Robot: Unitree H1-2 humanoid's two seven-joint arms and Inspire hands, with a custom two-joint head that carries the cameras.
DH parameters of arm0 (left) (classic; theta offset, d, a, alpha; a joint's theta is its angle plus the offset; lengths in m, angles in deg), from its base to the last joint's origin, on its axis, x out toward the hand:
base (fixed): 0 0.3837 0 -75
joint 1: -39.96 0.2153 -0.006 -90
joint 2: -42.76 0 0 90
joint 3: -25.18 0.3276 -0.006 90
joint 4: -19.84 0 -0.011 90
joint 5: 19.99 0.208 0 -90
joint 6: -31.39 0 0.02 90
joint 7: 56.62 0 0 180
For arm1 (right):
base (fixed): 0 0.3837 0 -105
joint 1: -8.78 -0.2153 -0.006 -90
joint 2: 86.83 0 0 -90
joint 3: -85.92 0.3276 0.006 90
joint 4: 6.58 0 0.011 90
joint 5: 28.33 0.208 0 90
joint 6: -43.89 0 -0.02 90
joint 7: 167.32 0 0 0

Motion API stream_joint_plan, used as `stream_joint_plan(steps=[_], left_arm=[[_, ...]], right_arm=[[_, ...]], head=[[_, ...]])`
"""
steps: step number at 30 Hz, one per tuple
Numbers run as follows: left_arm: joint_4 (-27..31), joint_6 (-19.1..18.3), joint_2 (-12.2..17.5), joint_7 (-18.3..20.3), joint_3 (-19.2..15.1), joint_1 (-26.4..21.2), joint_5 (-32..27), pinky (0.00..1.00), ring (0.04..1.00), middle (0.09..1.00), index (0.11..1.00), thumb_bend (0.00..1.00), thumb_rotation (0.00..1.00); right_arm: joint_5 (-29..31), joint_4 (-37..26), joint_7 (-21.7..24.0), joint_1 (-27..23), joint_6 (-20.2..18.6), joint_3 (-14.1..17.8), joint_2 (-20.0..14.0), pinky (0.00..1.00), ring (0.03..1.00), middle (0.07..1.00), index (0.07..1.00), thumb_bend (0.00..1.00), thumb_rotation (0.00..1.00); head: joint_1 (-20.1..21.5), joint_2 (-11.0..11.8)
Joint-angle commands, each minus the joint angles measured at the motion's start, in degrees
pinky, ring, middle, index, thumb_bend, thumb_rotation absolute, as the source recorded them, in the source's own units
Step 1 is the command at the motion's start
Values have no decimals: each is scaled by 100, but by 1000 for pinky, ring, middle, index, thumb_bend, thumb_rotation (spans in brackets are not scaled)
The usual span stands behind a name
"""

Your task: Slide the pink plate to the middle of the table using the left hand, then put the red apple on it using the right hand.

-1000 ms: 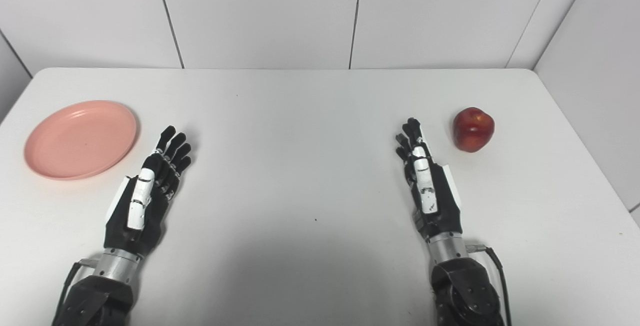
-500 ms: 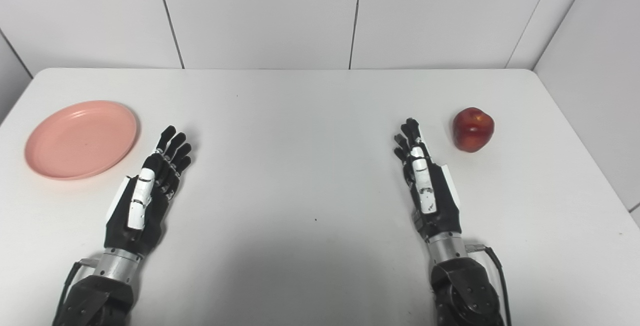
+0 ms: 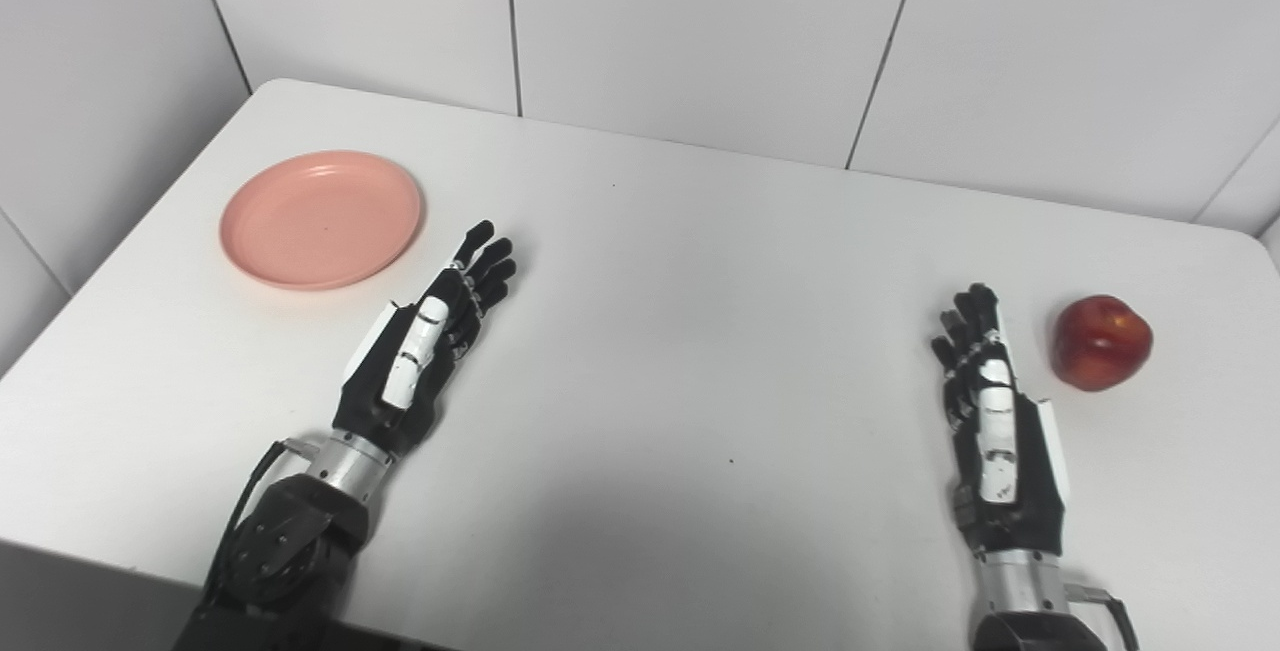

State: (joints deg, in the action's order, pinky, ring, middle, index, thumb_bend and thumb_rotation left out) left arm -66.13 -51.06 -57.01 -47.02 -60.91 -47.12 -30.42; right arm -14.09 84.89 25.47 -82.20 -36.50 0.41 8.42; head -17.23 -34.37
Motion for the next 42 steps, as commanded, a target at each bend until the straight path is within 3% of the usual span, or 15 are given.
stream_joint_plan(steps=[1, 15, 30, 38, 42], left_arm=[[-283, -43, -475, -118, 159, 448, 41, 997, 973, 973, 960, 469, 1000], [-449, 104, -533, -115, 194, 395, 34, 1000, 981, 985, 967, 464, 1000], [-474, 165, -493, -87, 165, 371, 24, 1000, 979, 984, 969, 457, 1000], [-233, 64, -348, 35, 165, 337, -41, 1000, 989, 995, 977, 475, 1000], [37, -181, -256, 85, 107, 267, -73, 1000, 988, 995, 975, 491, 1000]], right_arm=[[66, 449, 94, 265, 242, 69, -36, 1000, 1000, 1000, 1000, 307, 1000], [-24, 110, -5, 334, -6, 18, 13, 1000, 1000, 1000, 1000, 229, 1000], [-153, 37, -65, 331, 39, -36, 72, 1000, 1000, 1000, 1000, 173, 1000], [-178, 98, -90, 301, 42, -61, 133, 1000, 1000, 1000, 1000, 165, 1000], [-183, 127, -84, 280, 79, -78, 166, 1000, 1000, 1000, 1000, 154, 1000]], head=[[-81, 53], [-170, 207], [-149, 255], [-210, 355], [-234, 402]])
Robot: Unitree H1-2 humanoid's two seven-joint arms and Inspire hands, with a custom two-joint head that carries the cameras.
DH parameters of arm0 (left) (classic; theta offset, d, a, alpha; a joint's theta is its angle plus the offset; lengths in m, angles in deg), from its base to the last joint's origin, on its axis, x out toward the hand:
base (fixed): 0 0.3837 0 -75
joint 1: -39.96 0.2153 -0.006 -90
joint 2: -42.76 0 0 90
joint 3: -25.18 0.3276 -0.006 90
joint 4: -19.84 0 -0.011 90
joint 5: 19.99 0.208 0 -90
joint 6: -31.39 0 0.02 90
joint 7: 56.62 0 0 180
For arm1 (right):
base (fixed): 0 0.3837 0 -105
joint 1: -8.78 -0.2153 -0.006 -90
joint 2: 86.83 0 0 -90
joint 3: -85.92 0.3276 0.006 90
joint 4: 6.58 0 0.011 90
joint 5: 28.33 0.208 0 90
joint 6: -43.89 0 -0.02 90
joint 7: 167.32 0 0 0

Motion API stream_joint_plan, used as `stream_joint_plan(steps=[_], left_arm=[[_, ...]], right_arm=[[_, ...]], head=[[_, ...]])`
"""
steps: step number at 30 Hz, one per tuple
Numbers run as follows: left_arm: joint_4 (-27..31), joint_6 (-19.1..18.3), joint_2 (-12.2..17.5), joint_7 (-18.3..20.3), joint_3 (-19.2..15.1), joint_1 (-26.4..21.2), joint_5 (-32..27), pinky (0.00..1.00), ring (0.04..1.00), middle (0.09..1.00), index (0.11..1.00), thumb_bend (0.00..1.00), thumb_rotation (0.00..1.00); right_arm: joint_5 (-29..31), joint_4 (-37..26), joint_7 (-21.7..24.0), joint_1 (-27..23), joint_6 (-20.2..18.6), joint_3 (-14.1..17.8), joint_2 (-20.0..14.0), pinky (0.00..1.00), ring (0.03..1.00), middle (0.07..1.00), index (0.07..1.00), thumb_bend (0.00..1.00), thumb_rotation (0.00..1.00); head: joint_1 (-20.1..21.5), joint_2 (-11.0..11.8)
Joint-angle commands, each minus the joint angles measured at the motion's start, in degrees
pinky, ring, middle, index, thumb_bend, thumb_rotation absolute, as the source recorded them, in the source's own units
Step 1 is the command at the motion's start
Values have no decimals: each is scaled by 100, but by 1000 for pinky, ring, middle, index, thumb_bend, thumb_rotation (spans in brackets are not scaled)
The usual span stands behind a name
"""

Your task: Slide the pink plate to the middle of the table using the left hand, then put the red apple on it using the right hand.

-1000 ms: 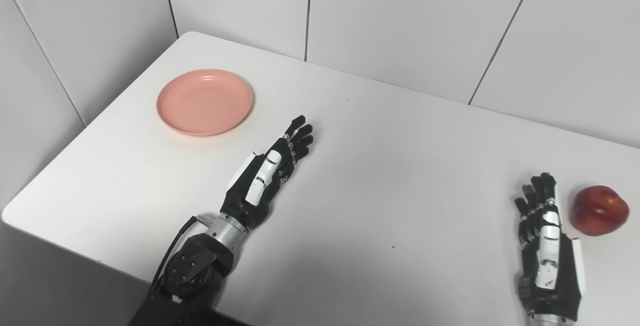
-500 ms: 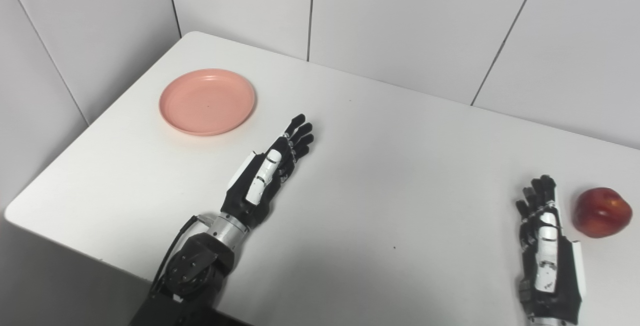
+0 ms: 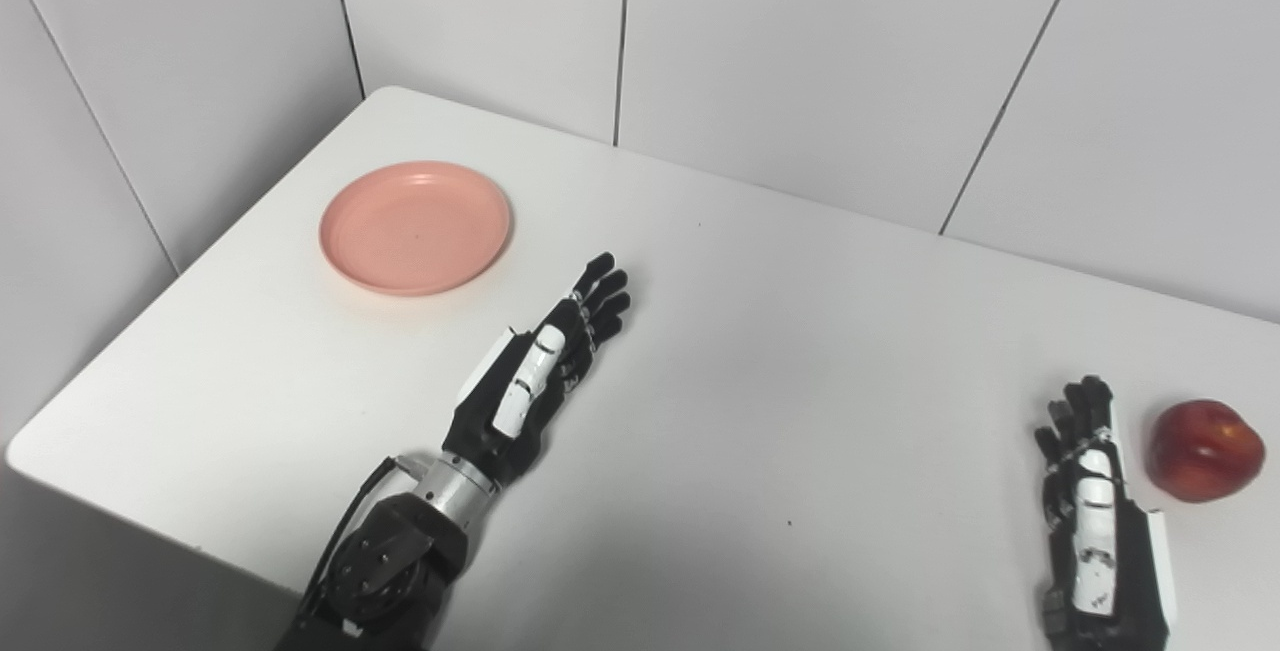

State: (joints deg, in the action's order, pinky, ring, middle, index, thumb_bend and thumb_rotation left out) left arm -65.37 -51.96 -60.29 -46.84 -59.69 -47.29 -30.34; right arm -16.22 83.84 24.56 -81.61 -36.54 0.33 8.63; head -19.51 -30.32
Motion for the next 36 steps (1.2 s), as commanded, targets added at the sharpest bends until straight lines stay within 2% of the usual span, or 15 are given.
stream_joint_plan(steps=[1, 7, 14, 23, 30, 36], left_arm=[[54, -183, 92, 62, -33, 266, -91, 1000, 988, 993, 973, 500, 1000], [499, -556, 167, 72, -167, 113, -148, 1000, 982, 974, 957, 545, 1000], [858, -740, 244, 76, -361, -159, -46, 968, 955, 962, 953, 506, 1000], [1350, -1267, 410, -88, -668, -553, -132, 978, 945, 951, 941, 488, 1000], [1561, -1532, 484, -175, -920, -789, -218, 1000, 959, 961, 944, 468, 1000], [1642, -1684, 606, -238, -1113, -1033, -257, 978, 952, 965, 952, 453, 1000]], right_arm=[[13, 227, -11, 222, 64, -72, 155, 1000, 1000, 1000, 1000, 156, 1000], [-13, 226, -41, 201, 74, -85, 217, 1000, 1000, 1000, 1000, 134, 1000], [-25, 227, -45, 192, 66, -102, 244, 1000, 1000, 1000, 1000, 116, 1000], [-27, 263, -24, 176, 61, -105, 230, 1000, 1000, 1000, 1000, 105, 1000], [-51, 222, -29, 178, 26, -115, 213, 1000, 1000, 1000, 1000, 96, 1000], [-27, 181, -51, 180, -24, -106, 231, 1000, 1000, 1000, 1000, 80, 1000]], head=[[-7, 2], [-30, 65], [-71, 110], [-159, 153], [-227, 195], [-286, 228]])
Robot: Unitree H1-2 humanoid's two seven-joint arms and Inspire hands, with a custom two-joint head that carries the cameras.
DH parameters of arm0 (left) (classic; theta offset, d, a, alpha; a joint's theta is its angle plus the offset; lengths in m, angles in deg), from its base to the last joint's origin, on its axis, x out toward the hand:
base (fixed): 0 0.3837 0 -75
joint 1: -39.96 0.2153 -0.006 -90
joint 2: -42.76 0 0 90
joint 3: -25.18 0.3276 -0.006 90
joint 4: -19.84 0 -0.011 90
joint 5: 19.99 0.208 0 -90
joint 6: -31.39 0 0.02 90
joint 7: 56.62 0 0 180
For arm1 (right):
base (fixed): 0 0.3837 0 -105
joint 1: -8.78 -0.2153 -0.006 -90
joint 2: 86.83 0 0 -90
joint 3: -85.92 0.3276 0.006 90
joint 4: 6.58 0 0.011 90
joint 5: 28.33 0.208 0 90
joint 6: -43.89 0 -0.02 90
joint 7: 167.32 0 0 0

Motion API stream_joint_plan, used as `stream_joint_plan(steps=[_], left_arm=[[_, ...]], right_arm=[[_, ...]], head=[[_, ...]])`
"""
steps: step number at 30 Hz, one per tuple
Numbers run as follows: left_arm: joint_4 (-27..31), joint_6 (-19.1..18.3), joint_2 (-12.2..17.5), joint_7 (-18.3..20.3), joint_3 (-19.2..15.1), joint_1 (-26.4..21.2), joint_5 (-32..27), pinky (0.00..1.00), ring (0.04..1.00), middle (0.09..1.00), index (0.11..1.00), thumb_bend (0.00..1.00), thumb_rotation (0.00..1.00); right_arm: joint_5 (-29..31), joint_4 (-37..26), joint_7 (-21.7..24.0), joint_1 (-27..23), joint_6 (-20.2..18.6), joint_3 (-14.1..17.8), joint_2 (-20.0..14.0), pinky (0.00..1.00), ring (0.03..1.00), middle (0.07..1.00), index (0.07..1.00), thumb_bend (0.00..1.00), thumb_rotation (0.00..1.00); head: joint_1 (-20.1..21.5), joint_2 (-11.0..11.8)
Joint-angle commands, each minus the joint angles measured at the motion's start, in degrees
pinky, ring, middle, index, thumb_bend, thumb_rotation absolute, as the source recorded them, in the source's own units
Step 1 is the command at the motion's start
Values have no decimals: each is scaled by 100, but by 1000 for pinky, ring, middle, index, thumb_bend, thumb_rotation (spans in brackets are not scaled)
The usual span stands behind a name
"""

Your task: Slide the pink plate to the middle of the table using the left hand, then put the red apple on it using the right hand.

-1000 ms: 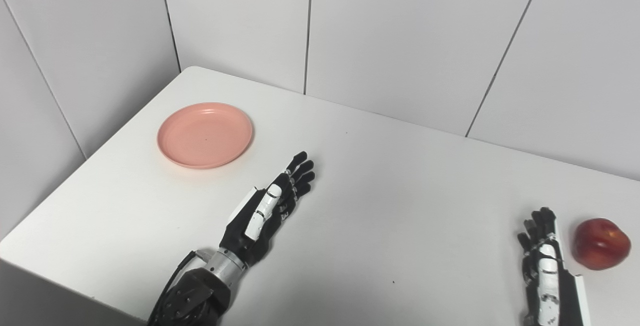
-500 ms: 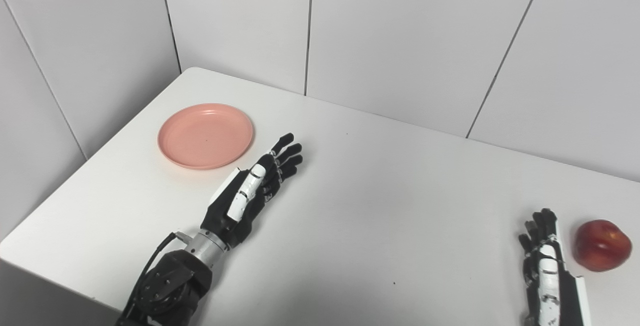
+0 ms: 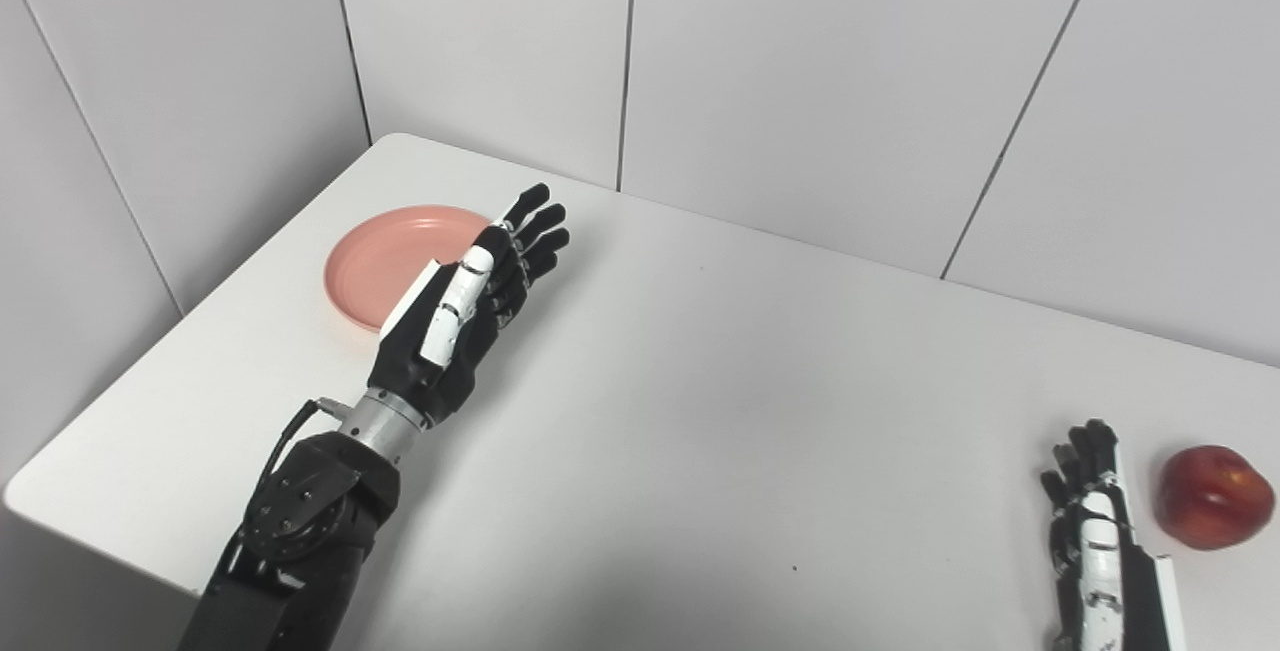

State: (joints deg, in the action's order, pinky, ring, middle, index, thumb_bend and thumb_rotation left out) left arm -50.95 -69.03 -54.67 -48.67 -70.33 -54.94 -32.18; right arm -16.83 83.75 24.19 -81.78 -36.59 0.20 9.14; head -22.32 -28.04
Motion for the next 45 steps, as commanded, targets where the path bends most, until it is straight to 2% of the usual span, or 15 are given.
stream_joint_plan(steps=[1, 6, 10, 15, 23, 34, 45], left_arm=[[217, -18, 72, -87, -76, -314, -46, 977, 950, 962, 951, 458, 1000], [217, -157, 179, -202, -237, -539, -13, 967, 938, 949, 939, 463, 1000], [-3, -148, 342, -187, -456, -781, -159, 965, 939, 949, 934, 459, 1000], [-403, 3, 548, -92, -769, -1029, -503, 953, 939, 948, 926, 448, 1000], [-997, -46, 822, -98, -1256, -1426, -1035, 944, 942, 950, 934, 418, 1000], [-1662, -122, 1158, -209, -1624, -1752, -1248, 910, 920, 928, 918, 415, 1000], [-2506, -31, 1499, -204, -1877, -2090, -1330, 923, 922, 924, 919, 395, 1000]], right_arm=[[31, 192, -8, 195, -11, -98, 175, 1000, 1000, 1000, 1000, 74, 1000], [22, 123, -33, 209, -106, -104, 177, 1000, 1000, 1000, 1000, 73, 1000], [67, 122, -27, 205, -132, -90, 183, 1000, 1000, 1000, 1000, 71, 1000], [74, 107, 3, 205, -134, -96, 157, 1000, 1000, 1000, 1000, 58, 1000], [104, 132, 7, 197, -102, -78, 162, 1000, 1000, 1000, 1000, 48, 1000], [94, 95, 10, 205, -163, -84, 144, 1000, 1000, 1000, 1000, 92, 1000], [130, 79, 37, 219, -165, -65, 123, 1000, 1000, 1000, 1000, 69, 1000]], head=[[-21, 9], [-34, 26], [-60, 38], [-90, 47], [-139, 71], [-180, 83], [-220, 66]])
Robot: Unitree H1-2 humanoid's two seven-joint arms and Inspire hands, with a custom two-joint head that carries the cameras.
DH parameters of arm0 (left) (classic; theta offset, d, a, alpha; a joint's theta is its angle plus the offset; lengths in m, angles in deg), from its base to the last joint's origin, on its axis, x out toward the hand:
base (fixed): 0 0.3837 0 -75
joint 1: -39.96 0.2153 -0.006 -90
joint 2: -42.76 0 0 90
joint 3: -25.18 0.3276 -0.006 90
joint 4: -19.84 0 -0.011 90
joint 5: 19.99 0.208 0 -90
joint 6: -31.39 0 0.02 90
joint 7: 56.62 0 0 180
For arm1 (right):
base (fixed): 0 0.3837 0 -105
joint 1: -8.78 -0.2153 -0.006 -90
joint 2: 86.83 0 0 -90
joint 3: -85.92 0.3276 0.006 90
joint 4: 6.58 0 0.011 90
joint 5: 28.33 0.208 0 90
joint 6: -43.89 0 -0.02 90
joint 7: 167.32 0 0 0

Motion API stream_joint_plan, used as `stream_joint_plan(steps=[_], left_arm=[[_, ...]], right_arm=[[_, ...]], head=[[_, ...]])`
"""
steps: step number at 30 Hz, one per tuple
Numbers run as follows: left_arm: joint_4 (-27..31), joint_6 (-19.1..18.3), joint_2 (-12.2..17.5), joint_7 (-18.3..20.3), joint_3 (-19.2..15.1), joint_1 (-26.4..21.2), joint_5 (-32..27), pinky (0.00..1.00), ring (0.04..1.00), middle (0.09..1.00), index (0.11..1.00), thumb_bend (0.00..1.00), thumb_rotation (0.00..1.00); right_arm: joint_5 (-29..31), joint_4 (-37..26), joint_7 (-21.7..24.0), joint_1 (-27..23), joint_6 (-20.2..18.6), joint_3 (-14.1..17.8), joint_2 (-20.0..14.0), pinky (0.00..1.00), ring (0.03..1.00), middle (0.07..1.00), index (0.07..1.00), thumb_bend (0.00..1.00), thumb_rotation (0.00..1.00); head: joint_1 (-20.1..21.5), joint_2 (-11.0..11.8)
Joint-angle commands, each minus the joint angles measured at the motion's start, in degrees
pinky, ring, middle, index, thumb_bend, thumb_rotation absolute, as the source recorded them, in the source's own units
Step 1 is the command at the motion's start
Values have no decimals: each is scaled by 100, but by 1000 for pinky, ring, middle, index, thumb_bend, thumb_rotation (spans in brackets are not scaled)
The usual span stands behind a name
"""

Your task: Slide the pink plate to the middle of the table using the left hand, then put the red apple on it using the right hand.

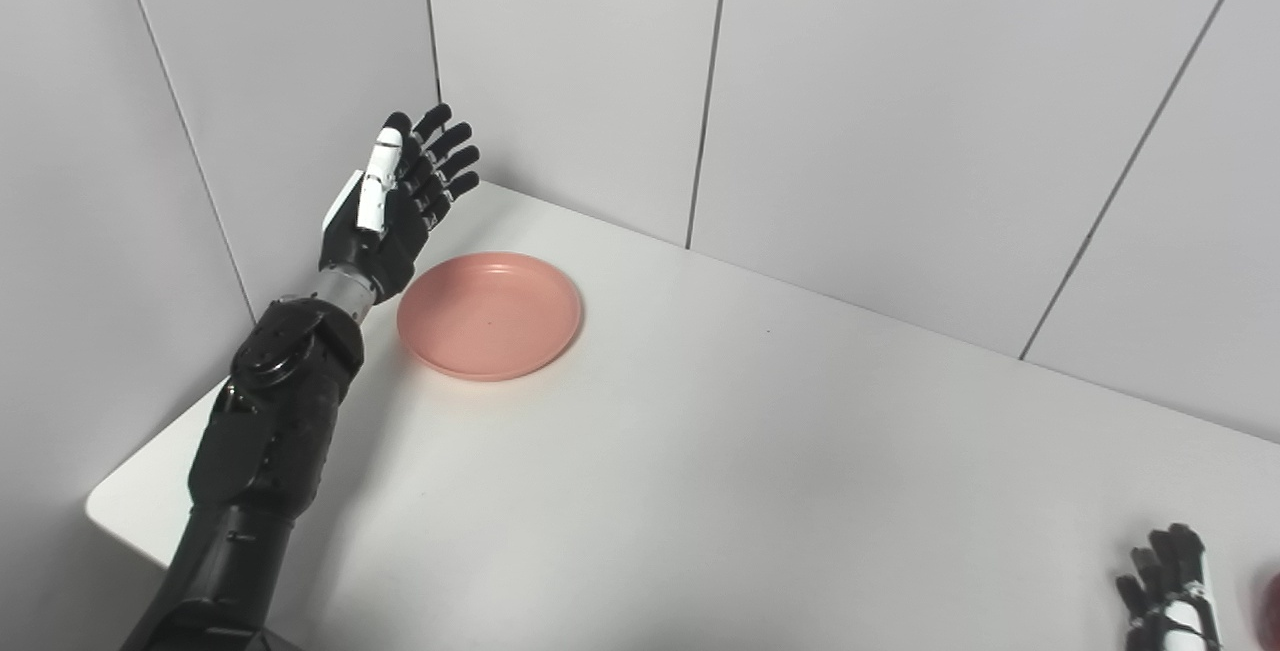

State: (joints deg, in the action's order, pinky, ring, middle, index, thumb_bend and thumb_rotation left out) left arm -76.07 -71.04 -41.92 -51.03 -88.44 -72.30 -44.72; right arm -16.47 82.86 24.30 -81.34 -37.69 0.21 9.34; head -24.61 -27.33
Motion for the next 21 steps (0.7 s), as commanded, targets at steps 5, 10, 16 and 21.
stream_joint_plan(steps=[5, 10, 16, 21], left_arm=[[-441, 251, 366, 95, -163, -488, -133, 928, 917, 921, 917, 382, 1000], [-812, 312, 463, 78, -207, -615, -120, 894, 883, 896, 894, 383, 1000], [-1302, 428, 554, 83, -265, -794, -115, 904, 899, 899, 886, 376, 1000], [-1667, 371, 607, 70, -424, -921, -247, 874, 896, 895, 877, 368, 1000]], right_arm=[[96, 161, 23, 171, -72, -54, 95, 1000, 1000, 1000, 1000, 65, 1000], [131, 171, 48, 169, -51, -41, 84, 1000, 1000, 1000, 1000, 65, 1000], [236, 140, 49, 177, -110, -21, 89, 1000, 1000, 1000, 1000, 67, 1000], [204, 147, 34, 174, -115, -20, 68, 1000, 1000, 1000, 1000, 75, 1000]], head=[[-24, -11], [-52, -9], [-85, -16], [-101, -10]])
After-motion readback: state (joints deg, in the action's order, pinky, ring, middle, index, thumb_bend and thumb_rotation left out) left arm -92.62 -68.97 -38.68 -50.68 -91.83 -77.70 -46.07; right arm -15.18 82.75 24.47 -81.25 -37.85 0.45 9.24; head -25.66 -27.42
